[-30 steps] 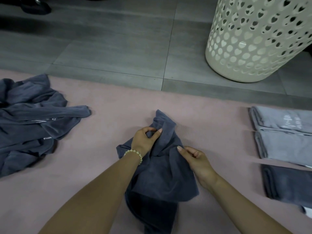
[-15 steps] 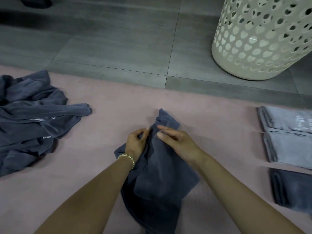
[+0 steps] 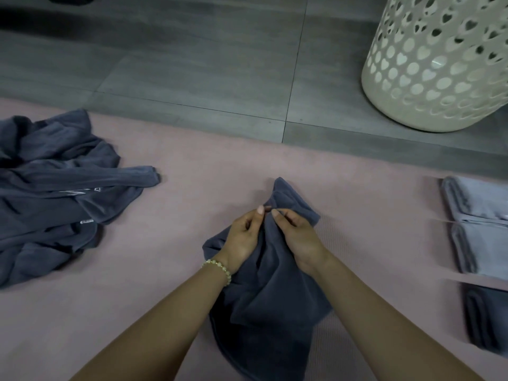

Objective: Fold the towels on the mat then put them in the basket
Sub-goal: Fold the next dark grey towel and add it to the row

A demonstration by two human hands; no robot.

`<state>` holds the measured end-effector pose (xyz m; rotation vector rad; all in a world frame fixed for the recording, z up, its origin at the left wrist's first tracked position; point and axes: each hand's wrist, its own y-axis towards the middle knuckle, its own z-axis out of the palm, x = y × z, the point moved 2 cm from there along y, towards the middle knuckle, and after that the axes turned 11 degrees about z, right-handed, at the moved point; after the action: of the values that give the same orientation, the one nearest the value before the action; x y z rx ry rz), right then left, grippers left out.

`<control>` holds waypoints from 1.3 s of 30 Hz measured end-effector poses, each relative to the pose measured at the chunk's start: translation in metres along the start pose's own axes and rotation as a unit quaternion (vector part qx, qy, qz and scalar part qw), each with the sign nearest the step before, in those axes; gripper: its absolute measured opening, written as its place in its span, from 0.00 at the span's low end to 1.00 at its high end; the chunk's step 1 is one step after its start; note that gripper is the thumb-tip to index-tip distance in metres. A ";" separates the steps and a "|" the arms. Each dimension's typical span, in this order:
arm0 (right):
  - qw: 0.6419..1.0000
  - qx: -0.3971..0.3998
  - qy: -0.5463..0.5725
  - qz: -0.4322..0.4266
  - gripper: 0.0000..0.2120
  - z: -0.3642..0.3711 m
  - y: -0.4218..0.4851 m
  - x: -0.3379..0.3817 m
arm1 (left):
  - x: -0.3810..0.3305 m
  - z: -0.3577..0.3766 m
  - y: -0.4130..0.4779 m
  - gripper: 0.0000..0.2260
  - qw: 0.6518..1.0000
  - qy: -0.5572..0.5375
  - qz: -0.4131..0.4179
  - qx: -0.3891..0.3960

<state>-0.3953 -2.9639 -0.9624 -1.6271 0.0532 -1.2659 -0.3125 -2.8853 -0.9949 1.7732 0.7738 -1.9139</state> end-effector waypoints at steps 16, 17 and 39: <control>0.992 -0.070 -0.093 -0.039 0.08 -0.017 0.008 -0.005 | -0.001 0.006 -0.006 0.10 0.999 0.017 -0.052 -0.002; 0.990 -0.072 -0.117 -0.034 0.09 -0.014 0.013 -0.006 | 0.000 0.008 -0.005 0.12 0.998 0.017 -0.058 0.012; 0.933 0.042 -0.175 -0.313 0.06 -0.027 -0.150 0.131 | -0.211 0.003 -0.042 0.09 0.972 0.051 0.097 0.209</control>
<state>-0.4334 -2.9859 -0.7666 -1.8375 -0.7862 -1.3866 -0.3207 -2.8698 -0.7807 2.1166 0.2187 -1.9662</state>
